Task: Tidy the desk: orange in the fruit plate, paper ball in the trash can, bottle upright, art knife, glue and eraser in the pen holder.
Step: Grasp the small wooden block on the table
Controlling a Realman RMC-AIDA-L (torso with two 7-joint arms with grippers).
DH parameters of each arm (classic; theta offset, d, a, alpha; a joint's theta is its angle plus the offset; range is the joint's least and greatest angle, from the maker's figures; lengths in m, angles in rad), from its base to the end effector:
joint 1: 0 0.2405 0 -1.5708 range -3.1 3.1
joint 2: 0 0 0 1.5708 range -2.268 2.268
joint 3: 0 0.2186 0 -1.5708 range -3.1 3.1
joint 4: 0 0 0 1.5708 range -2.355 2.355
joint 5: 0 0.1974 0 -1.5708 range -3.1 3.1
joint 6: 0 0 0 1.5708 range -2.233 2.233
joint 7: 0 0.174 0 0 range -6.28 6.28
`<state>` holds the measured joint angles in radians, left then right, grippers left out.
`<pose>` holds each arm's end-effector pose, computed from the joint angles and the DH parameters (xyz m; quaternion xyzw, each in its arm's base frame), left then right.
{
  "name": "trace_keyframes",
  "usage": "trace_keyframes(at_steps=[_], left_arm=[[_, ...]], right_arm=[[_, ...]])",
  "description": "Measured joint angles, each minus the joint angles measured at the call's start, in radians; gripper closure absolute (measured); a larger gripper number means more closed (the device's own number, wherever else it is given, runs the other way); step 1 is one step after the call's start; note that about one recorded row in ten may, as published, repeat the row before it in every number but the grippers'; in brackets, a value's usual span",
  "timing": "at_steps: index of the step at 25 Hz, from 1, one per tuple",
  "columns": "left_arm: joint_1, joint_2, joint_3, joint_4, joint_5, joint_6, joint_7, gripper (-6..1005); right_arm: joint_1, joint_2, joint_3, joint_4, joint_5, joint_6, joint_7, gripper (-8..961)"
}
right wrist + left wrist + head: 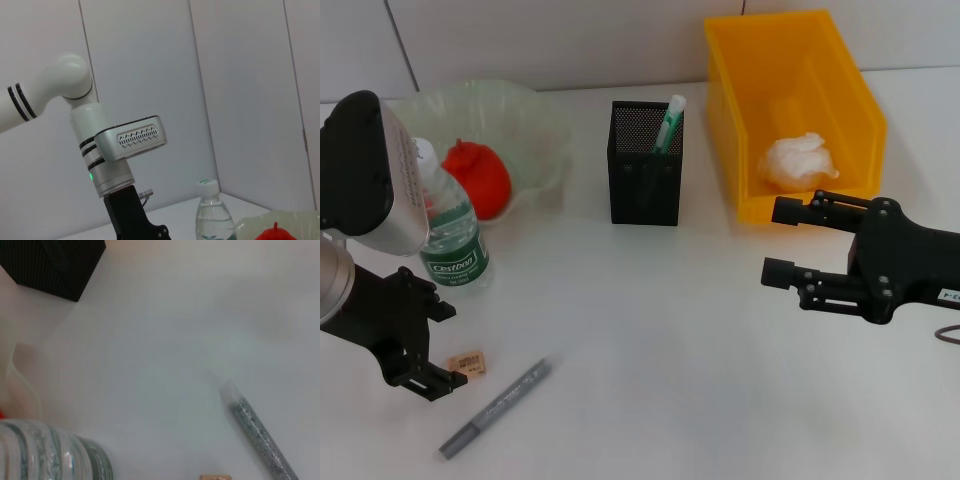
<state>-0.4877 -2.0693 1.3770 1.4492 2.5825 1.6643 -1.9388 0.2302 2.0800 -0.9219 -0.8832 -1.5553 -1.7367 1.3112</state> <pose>-0.1921 0.3019 0.0040 -0.9683 -0.0638 0.2260 0.0853 0.2004 0.2615 0.0330 -0.9093 0.1377 0.3637 0.1485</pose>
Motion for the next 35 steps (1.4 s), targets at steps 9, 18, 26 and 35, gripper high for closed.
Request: trace_keyframes(at_steps=[9, 18, 26, 35], left_arm=[[-0.007, 0.000, 0.050, 0.013, 0.010, 0.010, -0.015, 201], [-0.022, -0.002, 0.103, 0.040, 0.027, 0.005, -0.075, 201], [-0.026, -0.003, 0.117, 0.038, 0.031, -0.021, -0.109, 201], [-0.026, -0.004, 0.147, 0.028, 0.057, -0.039, -0.120, 201]], right_arm=[[-0.003, 0.002, 0.000, 0.015, 0.002, -0.018, -0.006, 228], [-0.013, 0.002, 0.011, 0.028, 0.003, -0.031, -0.017, 228], [-0.017, -0.001, 0.025, 0.042, 0.003, -0.043, -0.021, 228], [-0.018, -0.001, 0.039, 0.052, 0.003, -0.052, -0.042, 228]])
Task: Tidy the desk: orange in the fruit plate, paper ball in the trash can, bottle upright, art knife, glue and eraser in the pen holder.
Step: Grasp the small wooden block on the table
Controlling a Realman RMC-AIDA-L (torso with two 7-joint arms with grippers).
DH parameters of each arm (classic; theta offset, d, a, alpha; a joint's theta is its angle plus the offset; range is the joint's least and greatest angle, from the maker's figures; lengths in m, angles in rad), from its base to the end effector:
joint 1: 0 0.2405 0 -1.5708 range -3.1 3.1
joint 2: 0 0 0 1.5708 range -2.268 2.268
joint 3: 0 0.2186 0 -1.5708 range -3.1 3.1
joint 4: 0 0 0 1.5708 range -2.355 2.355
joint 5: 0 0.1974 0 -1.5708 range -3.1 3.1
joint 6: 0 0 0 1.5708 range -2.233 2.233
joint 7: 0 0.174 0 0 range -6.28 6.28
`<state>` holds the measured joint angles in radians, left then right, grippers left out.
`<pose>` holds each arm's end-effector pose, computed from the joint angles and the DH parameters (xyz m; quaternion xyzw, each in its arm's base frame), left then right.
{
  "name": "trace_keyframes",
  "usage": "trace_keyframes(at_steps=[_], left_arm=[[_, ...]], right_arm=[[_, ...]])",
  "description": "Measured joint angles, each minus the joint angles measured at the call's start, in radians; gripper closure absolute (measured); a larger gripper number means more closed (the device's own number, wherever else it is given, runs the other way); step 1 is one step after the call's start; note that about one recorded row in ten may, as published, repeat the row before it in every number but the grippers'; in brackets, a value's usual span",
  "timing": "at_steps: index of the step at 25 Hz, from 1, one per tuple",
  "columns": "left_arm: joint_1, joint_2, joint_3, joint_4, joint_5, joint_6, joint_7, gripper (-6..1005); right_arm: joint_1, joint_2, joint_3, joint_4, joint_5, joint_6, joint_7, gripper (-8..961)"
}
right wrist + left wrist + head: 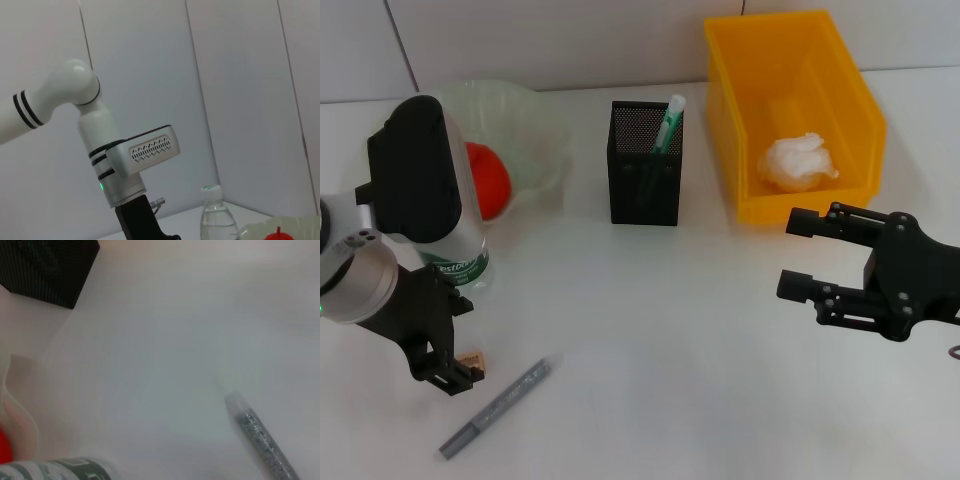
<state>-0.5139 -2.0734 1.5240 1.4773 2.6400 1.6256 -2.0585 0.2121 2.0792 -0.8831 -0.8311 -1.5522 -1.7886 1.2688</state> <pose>-0.1776 0.3030 -0.0124 -0.9590 -0.0446 0.2632 0.0953 0.2083 0.2501 0.0348 -0.9008 0.1420 0.3821 0.1498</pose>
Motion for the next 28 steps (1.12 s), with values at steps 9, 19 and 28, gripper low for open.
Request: trace_keyframes(at_steps=[9, 19, 28], left_arm=[[-0.001, -0.001, 0.030, -0.016, 0.014, -0.031, -0.010, 201], [-0.003, -0.001, 0.051, -0.045, 0.033, -0.043, -0.032, 201], [-0.003, 0.000, 0.067, -0.053, 0.043, -0.058, -0.043, 201]], right_arm=[[-0.007, 0.001, 0.017, 0.000, 0.000, -0.017, 0.000, 228], [-0.010, 0.001, 0.024, 0.001, 0.000, -0.019, 0.000, 228], [-0.009, -0.001, 0.024, 0.020, 0.000, -0.018, -0.009, 229]])
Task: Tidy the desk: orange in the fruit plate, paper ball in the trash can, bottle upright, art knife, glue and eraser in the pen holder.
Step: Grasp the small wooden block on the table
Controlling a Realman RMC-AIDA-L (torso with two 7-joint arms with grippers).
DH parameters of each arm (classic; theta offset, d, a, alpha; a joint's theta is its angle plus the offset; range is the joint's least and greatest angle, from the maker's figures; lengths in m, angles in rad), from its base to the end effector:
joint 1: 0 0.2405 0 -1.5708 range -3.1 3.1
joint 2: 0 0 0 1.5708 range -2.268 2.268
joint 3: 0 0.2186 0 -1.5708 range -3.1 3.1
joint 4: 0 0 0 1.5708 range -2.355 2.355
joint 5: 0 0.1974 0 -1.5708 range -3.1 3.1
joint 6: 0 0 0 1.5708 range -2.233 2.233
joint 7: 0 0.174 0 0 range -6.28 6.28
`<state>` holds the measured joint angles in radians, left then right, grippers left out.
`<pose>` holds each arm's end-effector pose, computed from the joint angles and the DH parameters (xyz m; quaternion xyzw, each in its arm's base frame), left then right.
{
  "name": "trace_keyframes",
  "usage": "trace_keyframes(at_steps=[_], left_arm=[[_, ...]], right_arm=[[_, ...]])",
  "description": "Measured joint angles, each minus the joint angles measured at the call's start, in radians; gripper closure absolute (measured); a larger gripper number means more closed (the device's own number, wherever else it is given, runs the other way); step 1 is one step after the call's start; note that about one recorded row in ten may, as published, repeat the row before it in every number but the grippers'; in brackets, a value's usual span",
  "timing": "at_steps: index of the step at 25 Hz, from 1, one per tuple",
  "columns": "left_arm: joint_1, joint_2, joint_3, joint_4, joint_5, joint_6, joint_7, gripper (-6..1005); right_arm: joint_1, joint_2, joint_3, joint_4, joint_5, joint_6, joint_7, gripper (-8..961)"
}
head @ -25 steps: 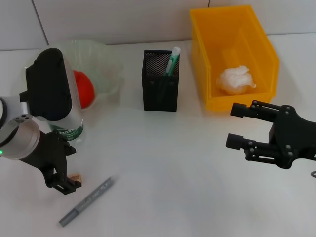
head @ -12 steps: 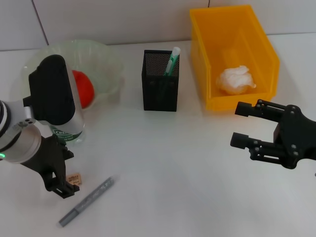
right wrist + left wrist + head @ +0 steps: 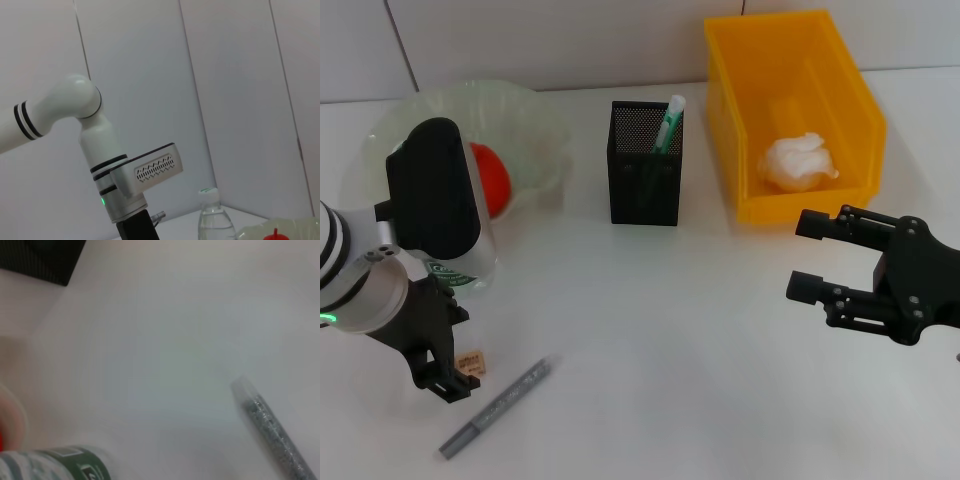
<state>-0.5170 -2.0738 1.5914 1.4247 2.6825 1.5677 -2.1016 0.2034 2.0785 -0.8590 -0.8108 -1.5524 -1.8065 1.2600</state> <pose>-0.1874 0.3038 -0.0238 -0.9510 -0.0491 0.2886 0.0994 0.2126 0.2462 0.0370 -0.8956 0.1487 0.3899 0.1544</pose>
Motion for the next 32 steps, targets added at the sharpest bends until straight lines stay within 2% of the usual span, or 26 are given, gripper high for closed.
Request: trace_keyframes(at_steps=[7, 32], left_arm=[[0.001, 0.000, 0.046, -0.009, 0.040, -0.031, -0.029, 201], [-0.012, -0.003, 0.070, -0.015, 0.039, -0.015, -0.042, 201]], right_arm=[[0.002, 0.000, 0.000, 0.009, 0.000, 0.003, -0.005, 229], [0.012, -0.002, 0.000, 0.024, -0.003, 0.013, -0.005, 229]])
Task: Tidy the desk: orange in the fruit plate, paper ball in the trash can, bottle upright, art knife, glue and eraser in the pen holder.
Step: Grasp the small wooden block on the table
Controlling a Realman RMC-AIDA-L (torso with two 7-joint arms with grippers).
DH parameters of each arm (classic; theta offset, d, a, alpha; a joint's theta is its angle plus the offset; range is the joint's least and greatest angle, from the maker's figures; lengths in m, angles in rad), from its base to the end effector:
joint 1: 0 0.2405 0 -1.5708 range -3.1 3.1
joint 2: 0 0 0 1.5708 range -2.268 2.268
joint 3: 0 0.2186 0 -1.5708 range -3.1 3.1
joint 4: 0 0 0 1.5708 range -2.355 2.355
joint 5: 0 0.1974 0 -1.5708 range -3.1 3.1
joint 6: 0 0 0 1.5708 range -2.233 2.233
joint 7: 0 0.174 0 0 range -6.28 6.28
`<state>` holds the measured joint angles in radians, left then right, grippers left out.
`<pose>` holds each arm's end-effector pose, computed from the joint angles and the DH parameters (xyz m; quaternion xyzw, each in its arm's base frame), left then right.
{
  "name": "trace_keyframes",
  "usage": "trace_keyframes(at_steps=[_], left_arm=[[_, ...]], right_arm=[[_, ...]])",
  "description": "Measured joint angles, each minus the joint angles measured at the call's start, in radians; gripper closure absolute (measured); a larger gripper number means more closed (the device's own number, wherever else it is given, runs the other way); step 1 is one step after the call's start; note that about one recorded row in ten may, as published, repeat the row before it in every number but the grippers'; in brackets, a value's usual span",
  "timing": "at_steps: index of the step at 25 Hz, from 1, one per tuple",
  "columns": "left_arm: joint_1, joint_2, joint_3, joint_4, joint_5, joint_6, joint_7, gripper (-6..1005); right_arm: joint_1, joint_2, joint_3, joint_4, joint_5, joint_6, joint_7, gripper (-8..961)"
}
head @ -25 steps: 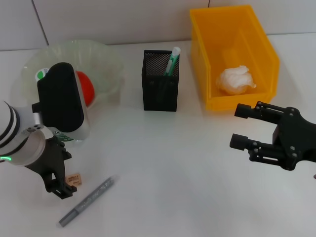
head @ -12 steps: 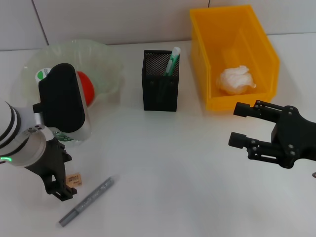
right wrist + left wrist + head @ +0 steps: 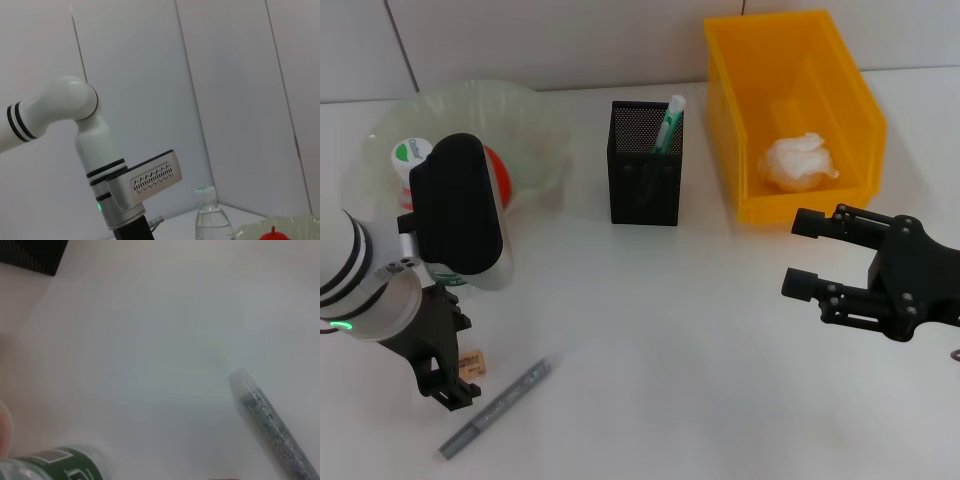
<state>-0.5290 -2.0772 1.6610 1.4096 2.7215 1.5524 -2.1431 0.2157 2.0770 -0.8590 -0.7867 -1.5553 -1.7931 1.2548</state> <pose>-0.1881 0.3016 -0.0326 -0.9435 -0.0388 0.3141 0.0979 0.2134 0.2490 0.0340 -0.8946 0.1543 0.3898 0.1547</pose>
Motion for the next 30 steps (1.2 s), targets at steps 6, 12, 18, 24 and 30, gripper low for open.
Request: trace_keyframes(at_steps=[6, 12, 18, 24, 30], left_arm=[[-0.007, 0.000, 0.003, -0.009, 0.001, -0.001, -0.001, 200], [-0.025, 0.000, 0.003, -0.031, 0.003, 0.002, -0.001, 203], [-0.052, 0.002, -0.012, -0.041, 0.003, 0.035, 0.007, 213], [-0.074, 0.002, -0.020, -0.049, 0.003, 0.054, 0.010, 222], [-0.096, 0.002, -0.020, -0.088, 0.005, 0.061, 0.010, 232]], right_arm=[[-0.001, 0.000, 0.001, 0.004, 0.000, 0.000, -0.004, 229], [-0.001, 0.000, 0.002, 0.008, 0.001, 0.000, -0.008, 229], [0.000, 0.000, 0.002, 0.009, 0.002, 0.000, -0.010, 229], [0.000, 0.000, 0.006, 0.011, 0.002, 0.001, -0.010, 229], [0.005, -0.001, 0.017, 0.031, 0.002, 0.001, -0.015, 229]])
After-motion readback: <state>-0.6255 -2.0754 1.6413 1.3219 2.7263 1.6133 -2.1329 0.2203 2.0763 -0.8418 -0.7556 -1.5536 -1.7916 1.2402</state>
